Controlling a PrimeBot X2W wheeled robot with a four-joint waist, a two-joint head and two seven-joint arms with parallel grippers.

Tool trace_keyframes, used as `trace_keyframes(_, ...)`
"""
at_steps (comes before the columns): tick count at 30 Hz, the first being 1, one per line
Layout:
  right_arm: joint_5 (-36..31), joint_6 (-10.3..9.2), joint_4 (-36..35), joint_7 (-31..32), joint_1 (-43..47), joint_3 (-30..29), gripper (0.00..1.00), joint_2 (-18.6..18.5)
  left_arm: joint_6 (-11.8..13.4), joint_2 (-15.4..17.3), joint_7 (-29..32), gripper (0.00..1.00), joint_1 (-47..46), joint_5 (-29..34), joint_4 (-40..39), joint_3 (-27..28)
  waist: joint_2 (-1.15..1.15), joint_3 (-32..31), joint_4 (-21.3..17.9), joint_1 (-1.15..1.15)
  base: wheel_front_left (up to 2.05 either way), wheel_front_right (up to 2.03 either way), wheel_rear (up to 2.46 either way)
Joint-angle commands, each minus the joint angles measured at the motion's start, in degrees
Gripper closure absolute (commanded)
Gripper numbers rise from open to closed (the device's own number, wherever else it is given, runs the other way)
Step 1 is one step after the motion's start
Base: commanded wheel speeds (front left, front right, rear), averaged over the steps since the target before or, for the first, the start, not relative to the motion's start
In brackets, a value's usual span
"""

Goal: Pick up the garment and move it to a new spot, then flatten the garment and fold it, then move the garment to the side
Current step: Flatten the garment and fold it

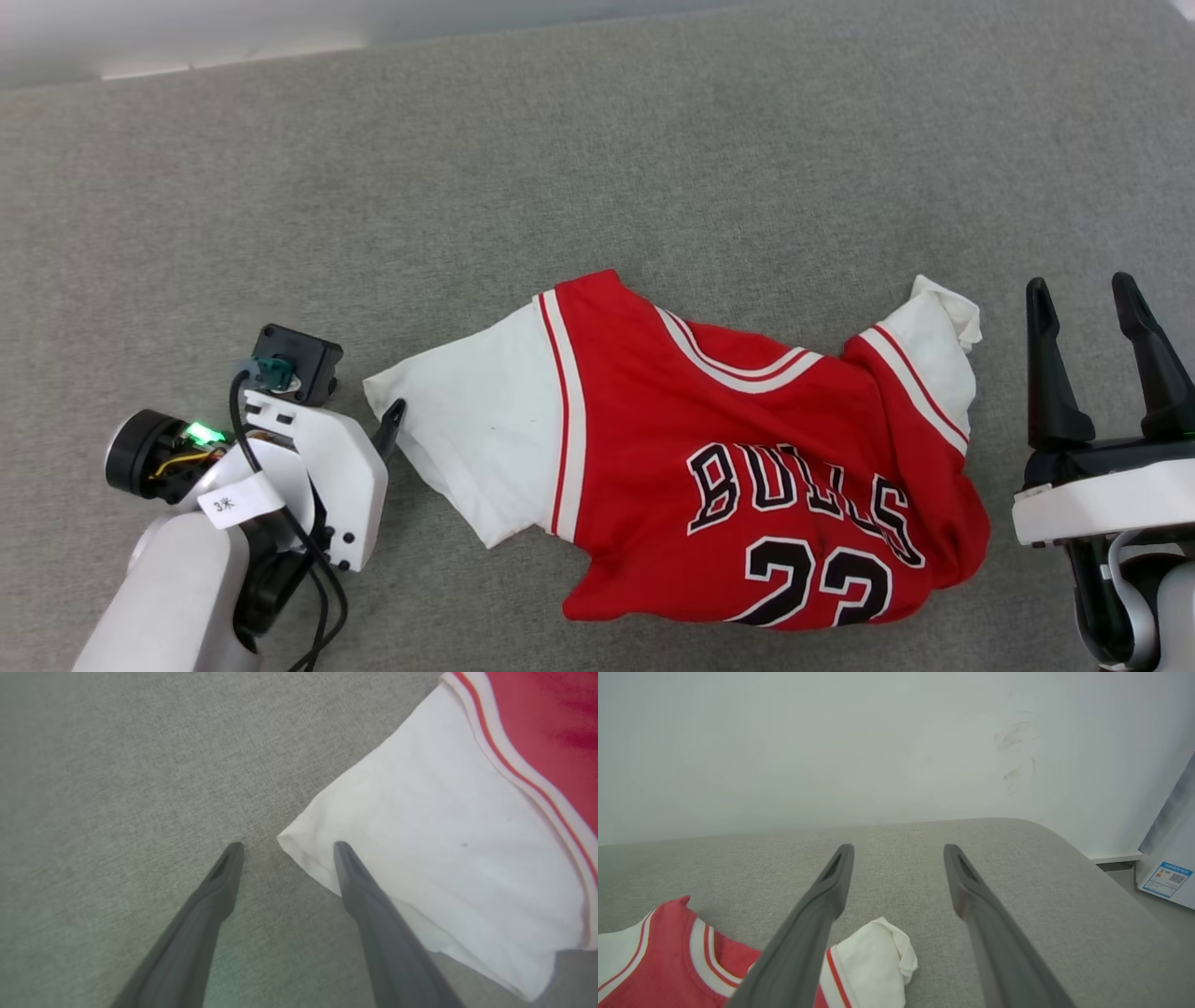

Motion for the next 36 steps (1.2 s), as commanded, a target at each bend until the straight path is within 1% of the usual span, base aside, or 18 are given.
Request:
trace_keyframes(1,-0.3,-0.02,0.1,-0.4,-0.7,0.2,0.0,0.2,0.3,0.4,0.3,0.0,-0.8,0.6,0.8,-0.2,0.0,0.9,-0.6,0.0,0.0,0.0,0.0)
trace_keyframes(3,-0.5,-0.02,0.2,-0.5,-0.9,0.6,0.0,0.3,0.5,0.9,0.9,0.0,-1.2,1.2,2.3,-0.5,0.0,1.4,-0.9,0.0,0.0,0.0,0.0)
trace_keyframes(9,-0.8,-0.02,0.4,-0.8,-1.1,0.9,0.0,0.5,-1.0,0.9,3.5,0.0,0.3,0.1,6.4,-3.5,0.0,2.3,-1.3,0.0,0.0,0.0,0.0)
trace_keyframes(10,-0.9,-0.02,0.4,-0.8,-1.1,0.8,0.0,0.5,-1.4,0.8,4.1,0.48,0.9,-0.3,7.2,-4.2,0.0,2.3,-1.3,0.0,0.0,0.0,0.0)
trace_keyframes(11,-0.9,-0.02,0.5,-0.9,-1.0,0.8,0.0,0.5,-1.6,0.7,4.4,0.92,1.4,-0.7,7.6,-4.7,0.0,2.3,-1.3,0.0,0.0,0.0,0.0)
trace_keyframes(12,-1.0,-0.02,0.6,-0.8,-1.0,0.9,0.0,0.5,-1.7,0.5,3.9,1.0,1.7,-1.1,7.9,-4.8,0.0,2.2,-1.2,0.0,0.0,0.0,0.0)
trace_keyframes(14,-1.3,-0.02,0.8,-0.6,-0.9,0.9,0.0,0.3,-1.4,0.3,1.8,1.0,2.0,-1.5,8.1,-4.0,0.0,1.9,-1.1,0.0,0.0,0.0,0.0)
trace_keyframes(18,-1.6,-0.02,1.5,0.6,-0.3,1.2,0.0,-0.4,0.6,0.9,-4.3,1.0,1.9,-1.1,7.7,-1.2,0.0,0.5,-0.4,0.0,0.0,0.0,0.0)
trace_keyframes(21,-1.5,-0.02,2.1,3.2,0.4,1.7,0.0,-1.3,2.7,1.0,-8.8,1.0,2.1,-0.8,6.4,1.2,0.0,-1.0,0.4,0.0,0.0,0.0,0.0)
trace_keyframes(24,-1.0,-0.02,2.5,6.9,1.5,1.9,0.0,-2.6,4.4,1.5,-11.2,1.0,3.2,-0.8,4.0,3.2,0.0,-2.7,1.5,0.0,0.0,0.0,0.0)
trace_keyframes(28,-1.1,-0.02,3.0,13.8,2.4,2.1,0.0,-4.2,6.0,2.8,-12.0,1.0,5.5,-1.1,-0.6,5.3,0.0,-4.6,2.9,0.0,0.0,0.0,0.0)
trace_keyframes(31,-1.0,-0.02,2.8,20.0,2.8,2.2,0.0,-5.7,6.6,3.8,-12.3,1.0,7.6,-1.7,-5.0,6.6,0.0,-5.4,4.2,0.0,0.0,0.0,0.0)
trace_keyframes(36,-1.2,-0.02,1.6,32.3,0.6,2.1,0.0,-9.4,5.9,4.9,-11.4,1.0,10.6,-3.2,-13.4,7.2,0.0,-5.2,6.3,0.0,0.0,0.0,0.0)
